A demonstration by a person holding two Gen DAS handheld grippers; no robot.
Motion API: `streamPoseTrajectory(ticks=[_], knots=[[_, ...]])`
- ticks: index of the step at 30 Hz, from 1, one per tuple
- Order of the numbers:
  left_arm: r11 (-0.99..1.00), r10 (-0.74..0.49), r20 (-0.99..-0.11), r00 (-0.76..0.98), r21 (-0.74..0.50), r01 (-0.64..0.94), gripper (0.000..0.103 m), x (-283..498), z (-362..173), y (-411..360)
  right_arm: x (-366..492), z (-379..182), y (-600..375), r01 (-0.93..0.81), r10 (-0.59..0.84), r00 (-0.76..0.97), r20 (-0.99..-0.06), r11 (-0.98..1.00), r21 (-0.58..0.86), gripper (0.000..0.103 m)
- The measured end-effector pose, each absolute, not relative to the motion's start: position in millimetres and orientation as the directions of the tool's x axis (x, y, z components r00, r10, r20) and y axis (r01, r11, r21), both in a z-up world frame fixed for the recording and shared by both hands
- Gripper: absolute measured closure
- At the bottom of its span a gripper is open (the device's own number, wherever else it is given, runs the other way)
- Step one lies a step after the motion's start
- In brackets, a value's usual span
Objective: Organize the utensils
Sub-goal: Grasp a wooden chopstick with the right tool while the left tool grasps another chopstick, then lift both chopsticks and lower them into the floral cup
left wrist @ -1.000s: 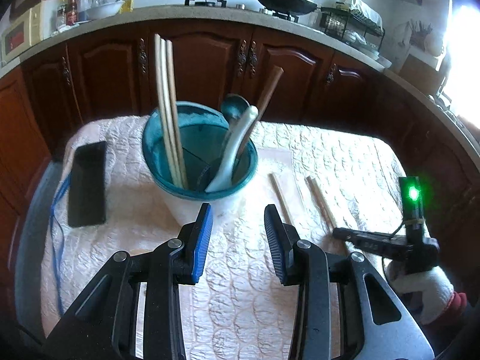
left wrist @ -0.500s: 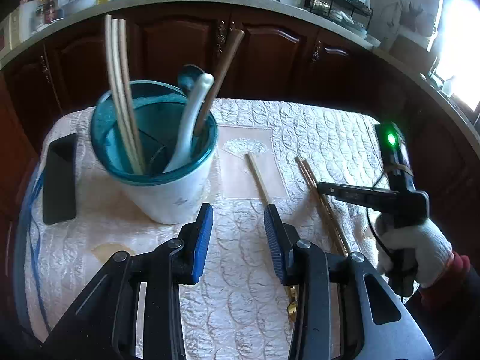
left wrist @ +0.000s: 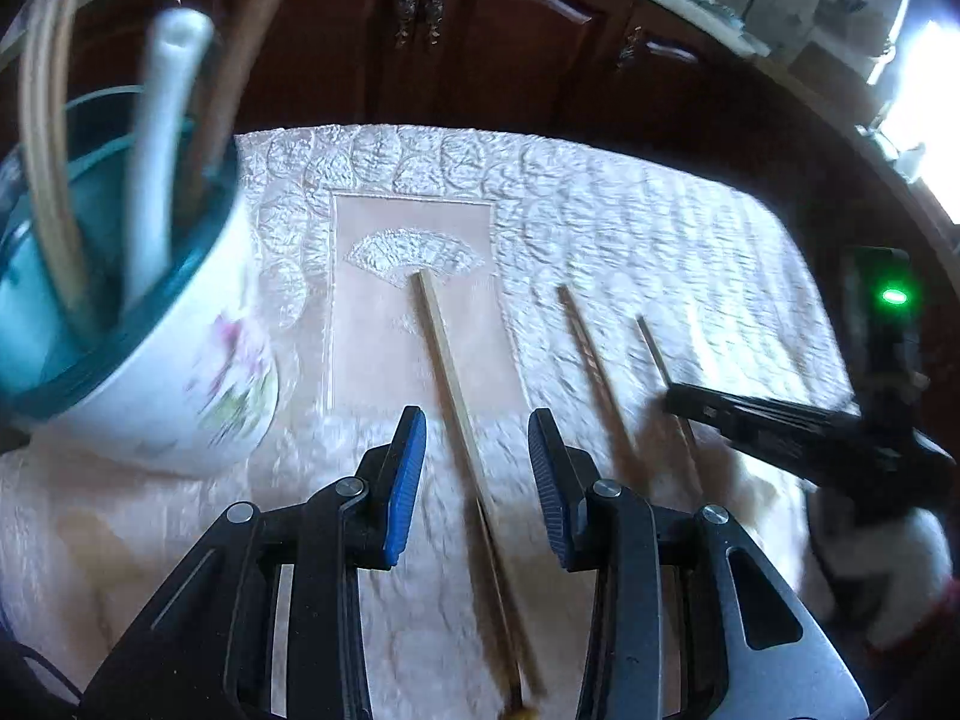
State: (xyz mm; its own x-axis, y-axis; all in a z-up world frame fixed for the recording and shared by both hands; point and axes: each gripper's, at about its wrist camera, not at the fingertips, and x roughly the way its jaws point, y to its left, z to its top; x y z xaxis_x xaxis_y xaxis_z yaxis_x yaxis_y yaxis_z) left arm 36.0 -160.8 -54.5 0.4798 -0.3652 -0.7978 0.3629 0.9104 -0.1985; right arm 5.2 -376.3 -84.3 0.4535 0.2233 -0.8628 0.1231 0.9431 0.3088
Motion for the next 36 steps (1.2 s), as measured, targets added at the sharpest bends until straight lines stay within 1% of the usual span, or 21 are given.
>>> streamPoseTrajectory(ticks=[3,4,6,7,8,9,14,19,20,21,22,23,24,28,29,30,31,32,36], knots=[[0.922,-0.33,-0.821,0.466,-0.173,0.346,0.069,50.3,-69.5,-171.6,8.0,-84.3,-385.4,0.127,0.231,0.456,-0.859,0.939,0.32,0.095],[0.923,-0.326,-0.828,0.456,-0.175,0.343,0.071,53.3,-74.1,-173.6,10.2,-84.5,-390.6,0.129,0.235,0.454,-0.859,0.937,0.325,0.095],[0.92,-0.337,-0.843,0.419,-0.2,0.337,0.084,60.8,-84.0,-177.2,16.9,-86.1,-391.4,0.118,0.239,0.454,-0.858,0.939,0.324,0.095],[0.918,-0.345,-0.849,0.401,-0.216,0.332,0.093,62.9,-88.0,-177.7,19.2,-85.3,-391.6,0.112,0.24,0.454,-0.858,0.94,0.322,0.095],[0.917,-0.353,-0.852,0.386,-0.233,0.324,0.096,63.7,-91.1,-176.5,20.4,-85.4,-391.4,0.109,0.242,0.454,-0.858,0.94,0.324,0.095],[0.913,-0.369,-0.849,0.379,-0.253,0.32,0.096,62.7,-92.7,-173.9,20.8,-85.4,-390.2,0.108,0.242,0.452,-0.858,0.94,0.322,0.097],[0.888,-0.42,-0.847,0.325,-0.31,0.341,0.097,38.4,-90.8,-159.5,4.4,-81.5,-385.8,0.064,0.282,0.417,-0.864,0.939,0.337,0.097],[0.884,-0.414,-0.853,0.318,-0.292,0.365,0.097,20.3,-85.5,-158.6,-10.6,-78.5,-377.0,0.015,0.271,0.399,-0.876,0.953,0.302,0.097],[0.886,-0.407,-0.853,0.327,-0.281,0.369,0.096,21.0,-83.8,-160.6,-10.1,-78.3,-377.3,0.018,0.263,0.402,-0.877,0.956,0.294,0.095],[0.887,-0.401,-0.852,0.335,-0.27,0.374,0.094,22.9,-82.1,-165.1,-8.8,-78.0,-378.4,0.022,0.261,0.405,-0.876,0.955,0.295,0.09],[0.889,-0.396,-0.853,0.339,-0.265,0.373,0.085,26.3,-81.1,-169.7,-6.8,-78.5,-378.4,0.029,0.26,0.405,-0.877,0.955,0.296,0.087],[0.892,-0.393,-0.853,0.344,-0.263,0.368,0.077,30.2,-79.7,-172.2,-3.9,-79.6,-376.4,0.031,0.256,0.405,-0.878,0.956,0.293,0.086],[0.895,-0.388,-0.852,0.351,-0.257,0.365,0.075,34.4,-79.2,-175.4,-1.3,-79.4,-376.3,0.031,0.25,0.407,-0.879,0.958,0.286,0.086],[0.915,-0.336,-0.867,0.367,-0.208,0.346,0.075,52.5,-83.7,-182.3,10.2,-82.5,-374.8,0.022,0.243,0.399,-0.884,0.961,0.274,0.086],[0.914,-0.333,-0.87,0.364,-0.204,0.35,0.075,55.3,-85.4,-185.6,12.2,-83.0,-373.2,0.017,0.237,0.404,-0.883,0.964,0.266,0.088],[0.914,-0.325,-0.872,0.367,-0.19,0.359,0.076,56.7,-86.4,-189.0,13.0,-83.7,-371.6,0.013,0.232,0.408,-0.883,0.966,0.259,0.095],[0.911,-0.322,-0.869,0.375,-0.177,0.372,0.079,56.6,-85.5,-191.8,14.0,-84.2,-370.9,0.013,0.232,0.409,-0.883,0.965,0.26,0.097],[0.908,-0.324,-0.869,0.373,-0.174,0.381,0.097,58.0,-85.0,-194.6,14.2,-83.9,-370.6,0.015,0.241,0.412,-0.879,0.962,0.271,0.097],[0.872,-0.417,-0.839,0.349,-0.261,0.415,0.099,53.1,-67.1,-190.1,5.2,-65.5,-370.8,-0.007,0.27,0.449,-0.851,0.954,0.299,0.097]])
